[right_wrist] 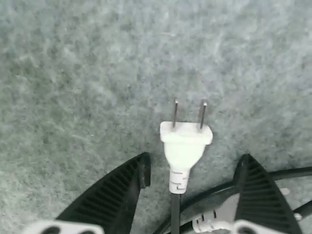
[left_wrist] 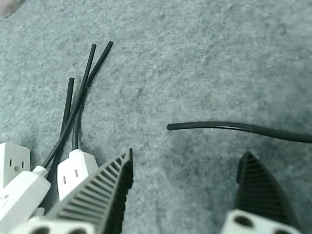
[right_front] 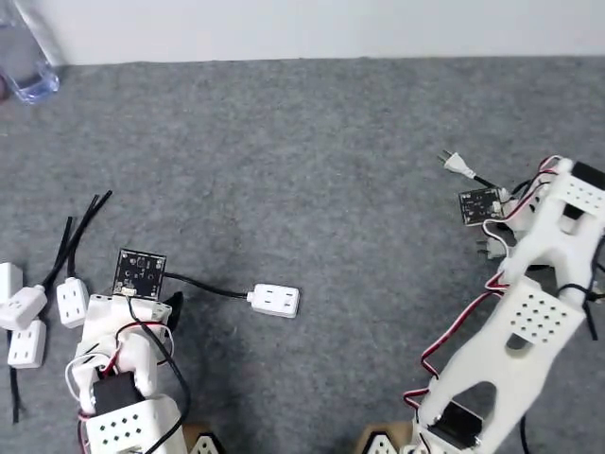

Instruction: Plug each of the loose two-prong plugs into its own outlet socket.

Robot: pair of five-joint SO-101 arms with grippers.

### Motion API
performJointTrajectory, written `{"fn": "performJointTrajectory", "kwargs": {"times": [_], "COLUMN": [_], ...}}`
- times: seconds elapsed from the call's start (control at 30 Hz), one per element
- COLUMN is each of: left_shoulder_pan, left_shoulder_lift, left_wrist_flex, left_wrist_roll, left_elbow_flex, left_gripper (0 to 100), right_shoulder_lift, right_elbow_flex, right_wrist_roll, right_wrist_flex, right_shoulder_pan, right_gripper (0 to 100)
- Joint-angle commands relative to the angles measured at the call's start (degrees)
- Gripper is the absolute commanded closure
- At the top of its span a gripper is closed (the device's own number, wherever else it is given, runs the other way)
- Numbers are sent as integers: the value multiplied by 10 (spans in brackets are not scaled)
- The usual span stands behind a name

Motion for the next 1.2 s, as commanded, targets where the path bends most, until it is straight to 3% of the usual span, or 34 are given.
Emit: {"fn": "performJointTrajectory", "kwargs": {"times": [0.0,0.1,0.3,0.67,1.17], "left_shoulder_pan": [4,4,4,4,4], "left_shoulder_lift": [3,3,3,3,3], "left_wrist_flex": [-18,-18,-18,-18,-18], "left_wrist_roll": [-4,-4,-4,-4,-4], "left_elbow_flex": [-3,-3,-3,-3,-3], "left_gripper": [677,677,677,677,677], "right_shoulder_lift": [7,9,5,6,13], "right_elbow_flex": [-30,-30,-32,-52,-52], "right_wrist_roll": [2,2,-33,-33,-32], "right_wrist_flex": [-20,-18,9,84,79], "right_shoulder_pan": [15,7,-12,-35,-36], "right_gripper": [768,821,713,731,805]}}
